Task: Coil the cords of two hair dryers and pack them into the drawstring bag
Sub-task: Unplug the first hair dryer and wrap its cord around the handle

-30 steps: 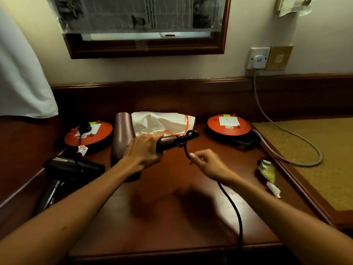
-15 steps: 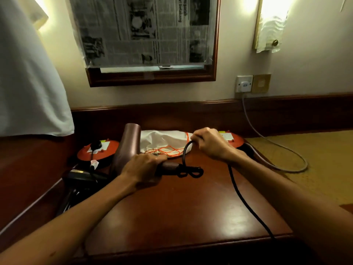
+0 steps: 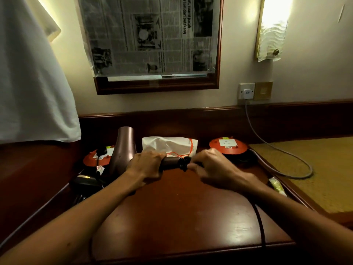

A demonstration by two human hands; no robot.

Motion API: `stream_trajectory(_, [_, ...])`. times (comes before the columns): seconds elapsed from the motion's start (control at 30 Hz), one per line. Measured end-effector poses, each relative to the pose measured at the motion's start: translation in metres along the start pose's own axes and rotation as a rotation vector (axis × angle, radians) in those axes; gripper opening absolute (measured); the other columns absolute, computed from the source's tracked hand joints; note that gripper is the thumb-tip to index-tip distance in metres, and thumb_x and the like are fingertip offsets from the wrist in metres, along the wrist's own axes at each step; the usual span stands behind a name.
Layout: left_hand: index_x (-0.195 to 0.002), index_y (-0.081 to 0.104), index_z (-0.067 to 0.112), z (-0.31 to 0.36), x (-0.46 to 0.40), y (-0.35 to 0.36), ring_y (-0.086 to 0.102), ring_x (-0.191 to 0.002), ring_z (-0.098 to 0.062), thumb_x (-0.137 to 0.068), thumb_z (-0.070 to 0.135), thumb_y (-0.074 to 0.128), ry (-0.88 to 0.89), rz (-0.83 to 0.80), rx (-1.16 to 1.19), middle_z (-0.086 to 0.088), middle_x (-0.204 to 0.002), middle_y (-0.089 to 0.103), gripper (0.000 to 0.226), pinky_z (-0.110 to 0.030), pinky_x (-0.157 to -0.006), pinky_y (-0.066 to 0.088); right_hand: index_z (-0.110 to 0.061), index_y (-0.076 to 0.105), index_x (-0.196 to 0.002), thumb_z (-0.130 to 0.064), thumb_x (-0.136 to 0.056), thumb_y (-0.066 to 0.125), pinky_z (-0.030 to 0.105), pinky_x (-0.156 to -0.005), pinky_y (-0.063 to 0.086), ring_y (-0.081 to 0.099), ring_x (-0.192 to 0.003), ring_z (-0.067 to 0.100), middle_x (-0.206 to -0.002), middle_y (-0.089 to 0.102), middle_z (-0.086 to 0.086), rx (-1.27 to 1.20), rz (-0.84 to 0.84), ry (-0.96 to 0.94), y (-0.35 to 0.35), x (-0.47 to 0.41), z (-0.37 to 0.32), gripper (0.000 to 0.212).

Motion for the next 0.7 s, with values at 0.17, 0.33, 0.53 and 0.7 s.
stream_trajectory(0.17, [-0.117,0.053,0.026,-0.002,0.0,-0.006,0.063,-0.083,-0.032,-0.081,0.023,0.053,0.131,-0.029,-0.048,-0.011,-0.095,0.064,0.036,-0.04,-0.07,0.049,-0.016,0.078,-0.084,-0.028,-0.086,0.069,0.036,-0.055,0.052,0.062,-0.063,0.014,-0.073,0.068,-0.004,-0.028,0.001,-0.001,-0.022,-0.035,0.019,0.015])
stream_trajectory(0.33, [-0.113,0.055,0.023,0.005,0.004,-0.013,0.063,-0.073,-0.027,-0.078,0.021,0.059,0.227,0.017,0.036,-0.008,-0.088,0.068,0.035,-0.035,-0.062,0.05,-0.026,0.072,-0.068,-0.032,-0.084,0.069,0.017,-0.049,0.038,0.053,-0.053,0.003,-0.063,0.064,0.0,-0.285,-0.01,0.048,0.001,-0.037,0.036,0.018])
stream_trajectory(0.53, [-0.1,0.058,0.022,0.005,-0.004,-0.014,0.056,-0.065,-0.016,-0.077,0.02,0.062,0.082,0.096,0.254,-0.001,-0.079,0.063,0.023,-0.03,-0.059,0.049,-0.027,0.057,-0.11,-0.012,-0.101,0.043,0.016,-0.035,0.032,0.044,-0.038,0.001,-0.064,0.049,0.006,-0.715,0.012,0.237,0.047,0.007,0.034,0.023])
stream_trajectory(0.7, [-0.102,0.057,0.025,-0.003,-0.011,-0.008,0.061,-0.077,-0.026,-0.076,0.023,0.059,-0.066,0.056,0.165,-0.003,-0.086,0.062,0.026,-0.037,-0.067,0.051,-0.019,0.057,-0.104,-0.024,-0.1,0.046,0.027,-0.047,0.041,0.047,-0.051,0.007,-0.071,0.053,-0.001,-0.317,-0.201,0.226,0.043,0.03,0.011,0.013])
Point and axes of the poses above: each hand's wrist, its own x-axis away from the middle knuckle, its own y-axis out of the palm, z = x × y, the point moved 6 cm from there along -x, towards the middle knuckle
